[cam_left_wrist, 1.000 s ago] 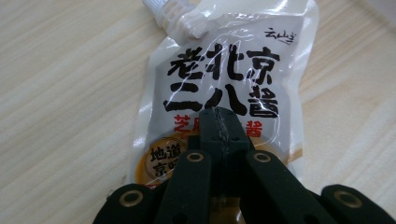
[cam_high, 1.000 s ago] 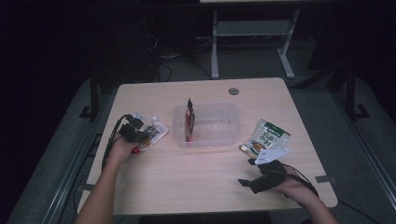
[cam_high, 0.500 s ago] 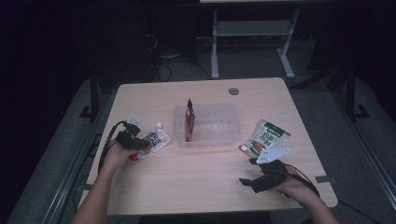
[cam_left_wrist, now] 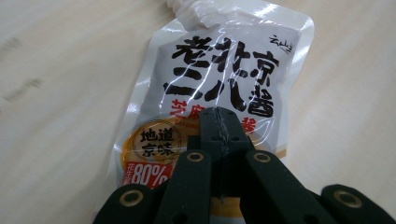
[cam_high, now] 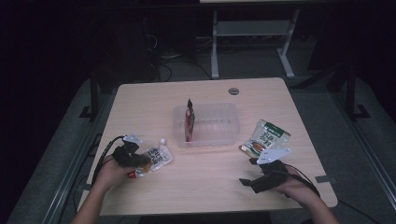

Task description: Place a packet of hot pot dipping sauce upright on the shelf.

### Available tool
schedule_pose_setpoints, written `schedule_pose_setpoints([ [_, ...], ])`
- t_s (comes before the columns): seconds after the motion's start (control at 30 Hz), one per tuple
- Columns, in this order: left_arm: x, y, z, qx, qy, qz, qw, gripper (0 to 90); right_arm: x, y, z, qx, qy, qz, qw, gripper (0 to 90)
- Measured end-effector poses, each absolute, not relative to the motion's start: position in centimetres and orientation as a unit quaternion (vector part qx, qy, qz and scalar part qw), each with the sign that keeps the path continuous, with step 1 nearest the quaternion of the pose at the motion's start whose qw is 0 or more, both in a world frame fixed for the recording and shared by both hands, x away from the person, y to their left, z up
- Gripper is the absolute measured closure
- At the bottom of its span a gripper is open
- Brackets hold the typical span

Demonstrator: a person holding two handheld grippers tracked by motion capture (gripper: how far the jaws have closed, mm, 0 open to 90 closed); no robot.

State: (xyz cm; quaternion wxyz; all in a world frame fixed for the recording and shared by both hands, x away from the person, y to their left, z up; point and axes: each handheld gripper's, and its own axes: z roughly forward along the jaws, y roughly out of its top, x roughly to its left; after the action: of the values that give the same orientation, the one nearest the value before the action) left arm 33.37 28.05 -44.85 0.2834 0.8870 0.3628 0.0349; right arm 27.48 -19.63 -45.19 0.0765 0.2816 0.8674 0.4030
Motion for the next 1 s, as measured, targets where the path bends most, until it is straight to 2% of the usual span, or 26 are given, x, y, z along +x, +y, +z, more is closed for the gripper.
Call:
schedule_pose_setpoints([
  [0.33, 29.6, 28.3, -44.6, 0.897, 0.342, 0.010, 0.279, 90.0, 27.5, -19.6, -45.2, 0.283, 0.867, 0.403, 0.076, 13.8],
  [0.73, 30.4, 27.1, -44.5, 0.909, 0.320, 0.018, 0.266, 90.0, 27.5, -19.4, -45.2, 0.278, 0.871, 0.398, 0.078, 13.8],
  [1.0, 31.2, 24.6, -44.6, 0.920, 0.288, 0.009, 0.266, 90.0, 27.5, -19.3, -45.2, 0.271, 0.873, 0.398, 0.078, 13.8],
])
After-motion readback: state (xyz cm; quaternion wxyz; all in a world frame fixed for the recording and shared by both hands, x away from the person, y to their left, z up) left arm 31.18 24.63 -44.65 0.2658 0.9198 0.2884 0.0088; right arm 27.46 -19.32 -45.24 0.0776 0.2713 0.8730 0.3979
